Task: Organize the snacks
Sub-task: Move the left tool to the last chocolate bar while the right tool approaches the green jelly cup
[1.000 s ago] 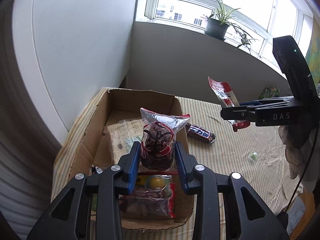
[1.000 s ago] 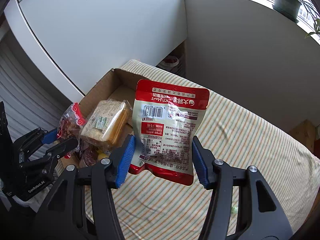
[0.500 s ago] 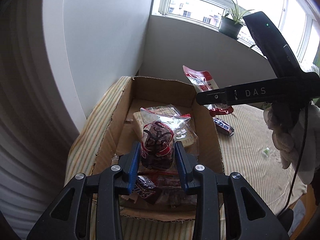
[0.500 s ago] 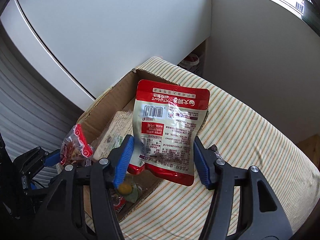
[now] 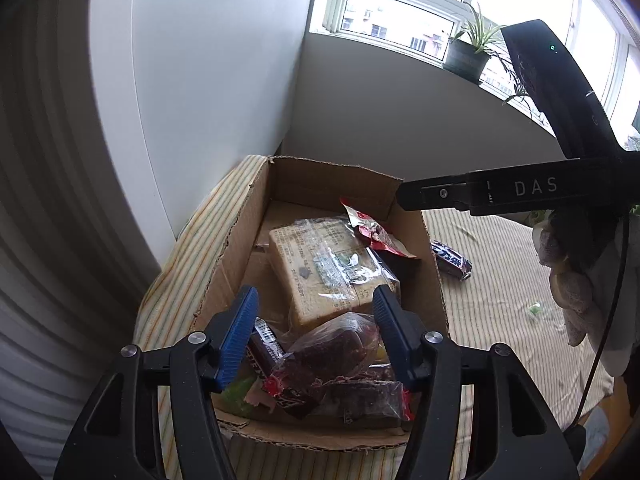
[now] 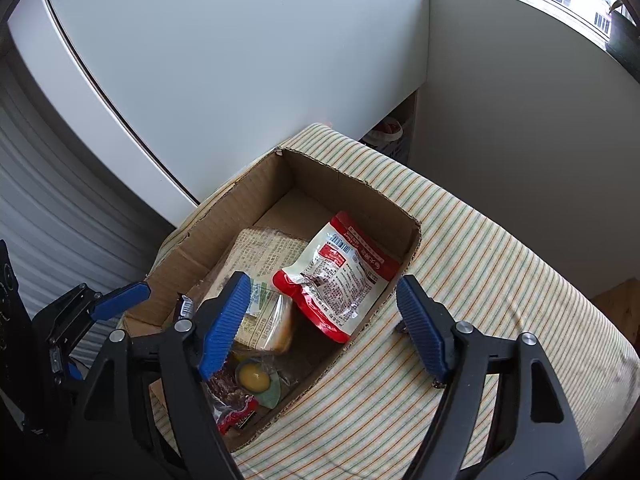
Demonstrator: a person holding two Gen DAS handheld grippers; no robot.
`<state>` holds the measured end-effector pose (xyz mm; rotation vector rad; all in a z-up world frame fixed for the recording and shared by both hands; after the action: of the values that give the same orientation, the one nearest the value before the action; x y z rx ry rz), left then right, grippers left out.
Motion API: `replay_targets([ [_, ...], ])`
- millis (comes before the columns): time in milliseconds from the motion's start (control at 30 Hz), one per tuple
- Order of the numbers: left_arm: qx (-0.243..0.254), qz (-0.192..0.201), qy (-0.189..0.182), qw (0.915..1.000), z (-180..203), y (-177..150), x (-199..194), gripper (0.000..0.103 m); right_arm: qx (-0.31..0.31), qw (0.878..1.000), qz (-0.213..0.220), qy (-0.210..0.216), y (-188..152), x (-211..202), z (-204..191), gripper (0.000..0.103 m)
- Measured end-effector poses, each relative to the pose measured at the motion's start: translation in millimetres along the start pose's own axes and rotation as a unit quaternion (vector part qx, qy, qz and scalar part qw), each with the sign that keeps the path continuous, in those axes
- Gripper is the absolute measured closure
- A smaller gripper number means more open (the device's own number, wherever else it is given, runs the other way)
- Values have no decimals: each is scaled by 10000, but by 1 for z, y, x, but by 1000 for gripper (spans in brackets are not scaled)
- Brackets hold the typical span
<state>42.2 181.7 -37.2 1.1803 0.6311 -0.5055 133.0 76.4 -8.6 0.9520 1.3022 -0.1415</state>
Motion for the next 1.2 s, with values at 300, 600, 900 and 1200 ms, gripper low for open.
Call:
replay_targets([
  [300,76,123,-151,9998,20,3,-7,44,229,9996,135,-92,-24,-33,39,25],
  [600,311,137,-467,9983,65,5,-2,44,621,9973,224,-318,-71,-68,101,25],
  [900,596,-106,-828,9947,119,-1,23,44,1335,9906,-71,-295,-141,-76,157,25],
  [1200,529,-479,-1067,9917,153,-6,59,55,1845,9780,-974,-51,-202,-43,178,52],
])
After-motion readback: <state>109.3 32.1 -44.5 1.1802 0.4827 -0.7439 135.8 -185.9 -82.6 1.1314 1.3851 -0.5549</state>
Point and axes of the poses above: each gripper's, at about its wrist camera, not at the fingertips, and x roughly the way its jaws point, z to its right, y to its top, the point moved 4 cm from there along x, roughly the way its jaws point, and after that the axes turned 7 degrees about -y, right-handed, at the moved point
